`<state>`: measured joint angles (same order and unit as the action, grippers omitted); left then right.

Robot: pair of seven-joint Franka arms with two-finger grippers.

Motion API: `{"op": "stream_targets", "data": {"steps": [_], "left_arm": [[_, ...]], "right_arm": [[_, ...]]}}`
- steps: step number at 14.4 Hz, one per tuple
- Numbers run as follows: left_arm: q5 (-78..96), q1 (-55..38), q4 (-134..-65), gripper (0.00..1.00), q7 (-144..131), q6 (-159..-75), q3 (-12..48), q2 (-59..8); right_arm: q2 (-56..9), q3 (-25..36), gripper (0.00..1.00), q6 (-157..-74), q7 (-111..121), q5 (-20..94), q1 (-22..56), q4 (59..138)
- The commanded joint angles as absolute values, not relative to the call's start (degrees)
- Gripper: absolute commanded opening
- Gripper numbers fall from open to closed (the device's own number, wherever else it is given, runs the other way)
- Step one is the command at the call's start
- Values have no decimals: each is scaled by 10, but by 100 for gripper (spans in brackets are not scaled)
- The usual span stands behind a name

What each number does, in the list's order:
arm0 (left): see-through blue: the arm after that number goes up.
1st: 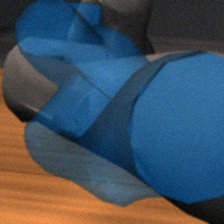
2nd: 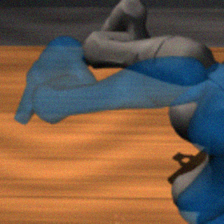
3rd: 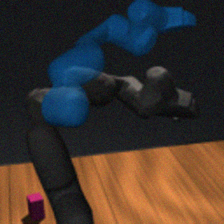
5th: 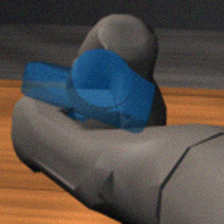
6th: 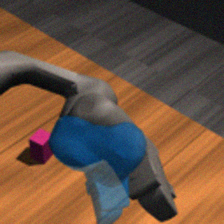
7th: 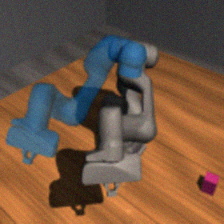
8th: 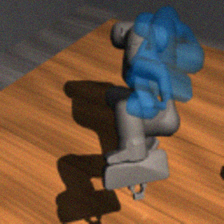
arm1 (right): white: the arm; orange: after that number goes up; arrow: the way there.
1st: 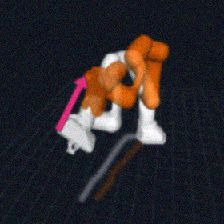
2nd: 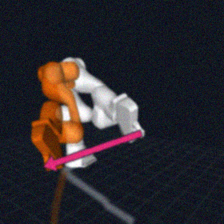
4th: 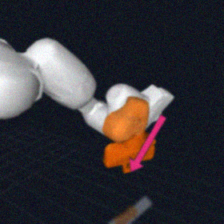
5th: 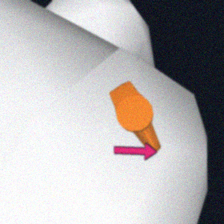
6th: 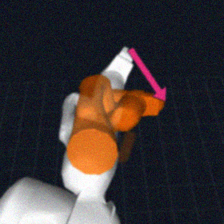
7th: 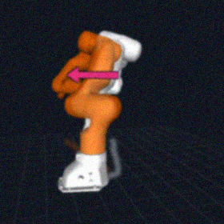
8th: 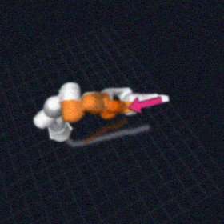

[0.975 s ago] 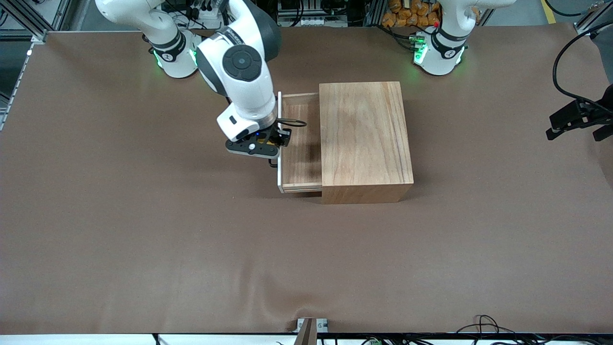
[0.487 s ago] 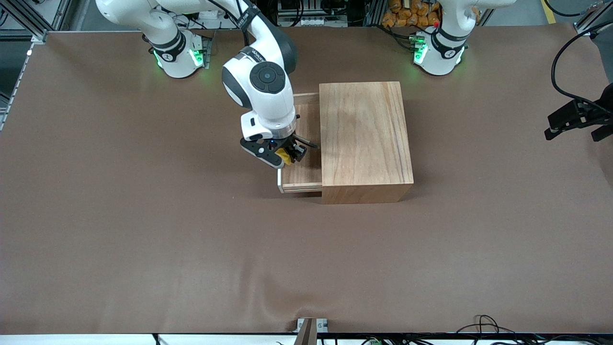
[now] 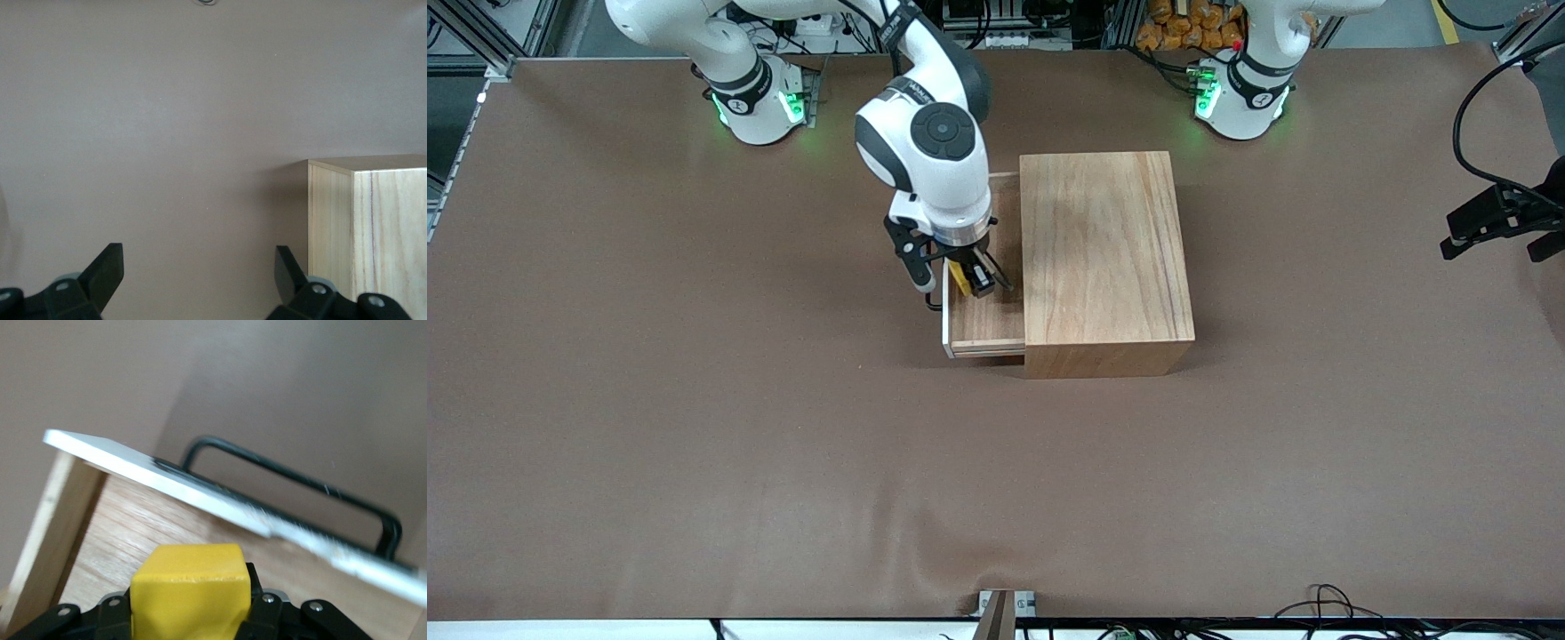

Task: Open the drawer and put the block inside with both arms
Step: 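Lower the cube into the drawer and open the right gripper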

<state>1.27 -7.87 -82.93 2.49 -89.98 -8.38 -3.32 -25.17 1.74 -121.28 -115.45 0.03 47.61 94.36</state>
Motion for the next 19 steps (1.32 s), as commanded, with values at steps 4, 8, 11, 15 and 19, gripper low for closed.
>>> {"op": "stream_targets", "data": {"steps": [4,8,11,15,19], "left_arm": [[10,-74,-834,100,38,-896,-80,-23],[10,-75,-834,100,38,-896,-80,-22],[10,-75,-834,100,38,-896,-80,-22],[10,-77,-833,100,37,-896,-80,-22],[10,-77,-834,100,37,-896,-80,-22]], "right_arm": [[-267,22,13,-1214,-1244,39,484,943],[-293,23,14,-1242,-1237,40,490,940],[-305,23,23,-1254,-1235,38,497,940],[-296,24,100,-1237,-1245,37,496,936],[-295,25,100,-1135,-1246,37,491,855]]}}
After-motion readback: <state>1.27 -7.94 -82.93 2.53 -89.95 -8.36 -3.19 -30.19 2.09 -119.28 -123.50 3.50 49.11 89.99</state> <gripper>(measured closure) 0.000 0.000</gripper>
